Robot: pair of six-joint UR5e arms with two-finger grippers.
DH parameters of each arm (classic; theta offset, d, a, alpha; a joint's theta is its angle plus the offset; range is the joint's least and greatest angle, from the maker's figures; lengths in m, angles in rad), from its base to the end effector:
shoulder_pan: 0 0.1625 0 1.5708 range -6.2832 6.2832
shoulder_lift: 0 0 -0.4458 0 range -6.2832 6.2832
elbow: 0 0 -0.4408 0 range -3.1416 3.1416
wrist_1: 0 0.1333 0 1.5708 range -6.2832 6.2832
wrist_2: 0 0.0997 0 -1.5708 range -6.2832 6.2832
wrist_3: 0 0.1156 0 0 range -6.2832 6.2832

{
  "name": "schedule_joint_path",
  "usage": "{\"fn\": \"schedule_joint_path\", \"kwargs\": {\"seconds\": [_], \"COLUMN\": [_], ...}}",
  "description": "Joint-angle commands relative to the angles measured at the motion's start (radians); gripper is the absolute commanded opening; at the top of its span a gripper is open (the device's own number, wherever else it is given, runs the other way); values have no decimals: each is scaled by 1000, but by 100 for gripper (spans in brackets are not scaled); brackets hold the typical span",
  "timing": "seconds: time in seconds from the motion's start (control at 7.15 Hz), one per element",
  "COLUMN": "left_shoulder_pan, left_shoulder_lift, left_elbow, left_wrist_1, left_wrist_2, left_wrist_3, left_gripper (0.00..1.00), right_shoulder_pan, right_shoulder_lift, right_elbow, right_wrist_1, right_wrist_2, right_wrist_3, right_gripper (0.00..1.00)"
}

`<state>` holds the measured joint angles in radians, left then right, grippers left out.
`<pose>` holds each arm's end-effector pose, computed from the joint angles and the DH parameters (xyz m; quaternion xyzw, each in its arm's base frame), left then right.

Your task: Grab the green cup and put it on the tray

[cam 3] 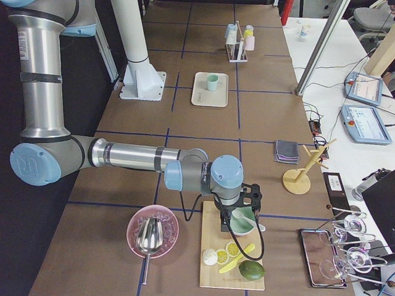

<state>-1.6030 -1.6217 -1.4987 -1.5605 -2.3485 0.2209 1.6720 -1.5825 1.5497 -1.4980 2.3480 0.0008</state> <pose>-0.0702 -0.5585 0.7025 0.0334 0.3779 0.0812 0.9217 0.1063 -0.5302 0.7011 0.0375 -0.3774 0.0396 0.9244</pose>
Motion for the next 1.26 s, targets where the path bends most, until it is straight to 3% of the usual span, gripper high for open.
{"fn": "schedule_joint_path", "kwargs": {"seconds": [0.0,1.12], "left_shoulder_pan": [0,0], "left_shoulder_lift": [0,16], "left_elbow": [0,-6], "left_wrist_1": [35,56], "left_wrist_2": [-2,-2], "left_wrist_3": [0,2], "left_gripper": [100,100], "right_shoulder_pan": [0,0], "right_shoulder_lift": [3,-7], "right_elbow": [-2,3], "right_wrist_1": [-4,-2], "right_wrist_2": [53,70], "right_wrist_3": [-1,-1], "right_gripper": [100,100]}}
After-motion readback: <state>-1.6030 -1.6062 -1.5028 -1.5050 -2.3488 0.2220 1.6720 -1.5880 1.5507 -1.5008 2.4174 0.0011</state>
